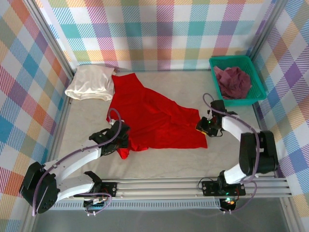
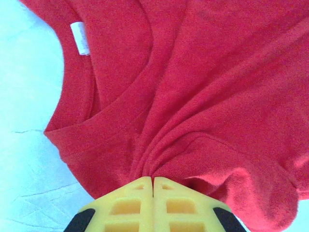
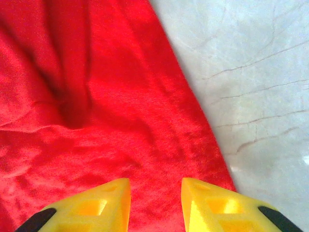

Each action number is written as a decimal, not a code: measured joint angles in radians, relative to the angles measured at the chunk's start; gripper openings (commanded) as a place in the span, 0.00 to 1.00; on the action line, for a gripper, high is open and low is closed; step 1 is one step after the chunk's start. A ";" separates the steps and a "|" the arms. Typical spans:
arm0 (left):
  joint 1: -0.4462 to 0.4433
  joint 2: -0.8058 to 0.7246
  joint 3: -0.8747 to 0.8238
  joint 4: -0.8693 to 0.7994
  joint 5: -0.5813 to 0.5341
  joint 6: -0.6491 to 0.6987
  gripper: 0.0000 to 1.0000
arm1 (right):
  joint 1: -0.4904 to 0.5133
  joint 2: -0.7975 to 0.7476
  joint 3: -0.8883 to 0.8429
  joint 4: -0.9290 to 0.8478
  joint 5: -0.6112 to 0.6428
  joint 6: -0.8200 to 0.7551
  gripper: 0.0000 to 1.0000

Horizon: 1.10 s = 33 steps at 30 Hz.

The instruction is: Fold and stack the t-shirts

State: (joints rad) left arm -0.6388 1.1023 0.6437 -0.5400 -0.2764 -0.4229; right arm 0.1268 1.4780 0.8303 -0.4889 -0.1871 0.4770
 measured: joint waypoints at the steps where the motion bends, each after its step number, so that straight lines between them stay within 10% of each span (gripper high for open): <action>1: 0.000 0.001 0.000 0.007 0.006 0.002 0.00 | 0.014 -0.030 0.020 -0.014 0.018 -0.014 0.34; 11: 0.000 0.033 0.004 0.119 0.023 -0.001 0.00 | 0.357 0.095 0.352 -0.004 0.208 -0.204 0.42; 21: 0.000 -0.040 -0.046 0.121 -0.045 -0.056 0.00 | 0.469 0.366 0.454 -0.044 0.327 -0.347 0.46; 33: 0.000 -0.037 -0.076 0.124 -0.060 -0.083 0.00 | 0.470 0.500 0.515 -0.064 0.413 -0.360 0.07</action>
State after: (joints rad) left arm -0.6388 1.0649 0.5678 -0.4156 -0.3363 -0.5056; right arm 0.5964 1.9778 1.3449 -0.5526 0.2256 0.1173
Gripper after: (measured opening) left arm 0.049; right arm 0.101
